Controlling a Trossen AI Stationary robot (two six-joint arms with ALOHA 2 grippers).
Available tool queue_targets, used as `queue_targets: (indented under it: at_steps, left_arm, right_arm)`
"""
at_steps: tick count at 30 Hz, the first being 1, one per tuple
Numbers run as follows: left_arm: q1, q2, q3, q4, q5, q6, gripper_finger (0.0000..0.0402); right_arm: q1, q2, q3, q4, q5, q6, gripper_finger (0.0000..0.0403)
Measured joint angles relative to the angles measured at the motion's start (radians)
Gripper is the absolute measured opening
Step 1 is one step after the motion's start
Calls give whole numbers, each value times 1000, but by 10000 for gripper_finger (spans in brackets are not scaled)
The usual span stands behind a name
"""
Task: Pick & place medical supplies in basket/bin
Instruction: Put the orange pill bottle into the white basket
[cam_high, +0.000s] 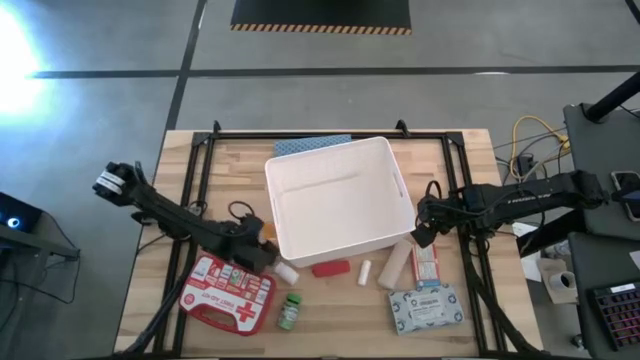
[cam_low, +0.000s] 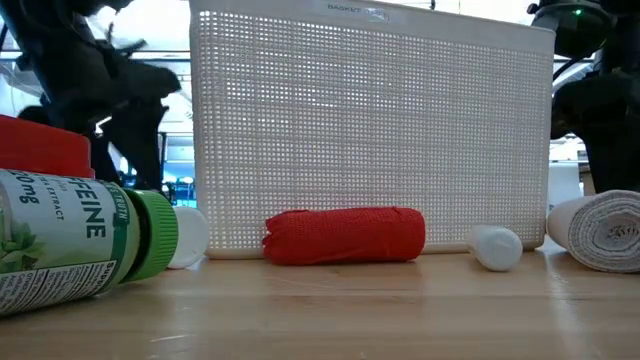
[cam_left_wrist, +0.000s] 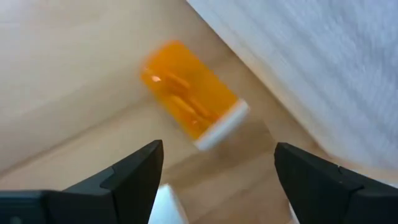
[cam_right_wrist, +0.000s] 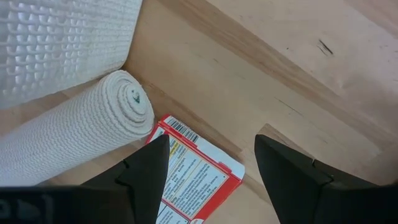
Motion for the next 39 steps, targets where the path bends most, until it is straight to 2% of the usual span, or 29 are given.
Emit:
queue_targets:
  at_steps: [5, 7, 11, 14, 18, 24, 27, 32, 39]
  left_arm:
    - [2, -98, -90, 22, -97, -229, 285]
    - [7, -124, -157, 130, -104, -263, 285]
    - [26, -134, -304, 465, -102, -329, 285]
    - [45, -109, -364, 582, -106, -338, 285]
    - [77, -70, -351, 537, -100, -349, 285]
    - [125, 22, -202, 208, -52, -309, 285]
    - [135, 68, -122, 99, -48, -280, 285]
    - [138, 98, -82, 74, -43, -234, 285]
    - [139, 90, -147, 78, 56, -233, 285]
  right_arm:
    - [0, 0, -7, 1, 0, 3, 226]
    - [0, 0, -16, 1, 1, 6, 226]
    - [0, 0, -33, 3, 1, 7, 225]
    - [0, 0, -34, 8, 1, 13, 224]
    - [0, 0, -34, 8, 2, 14, 224]
    - [0, 0, -34, 8, 4, 18, 224]
    - [0, 0, -34, 8, 4, 18, 224]
    - [0, 0, -34, 9, 8, 22, 224]
    - [0, 0, -34, 14, 31, 36, 224]
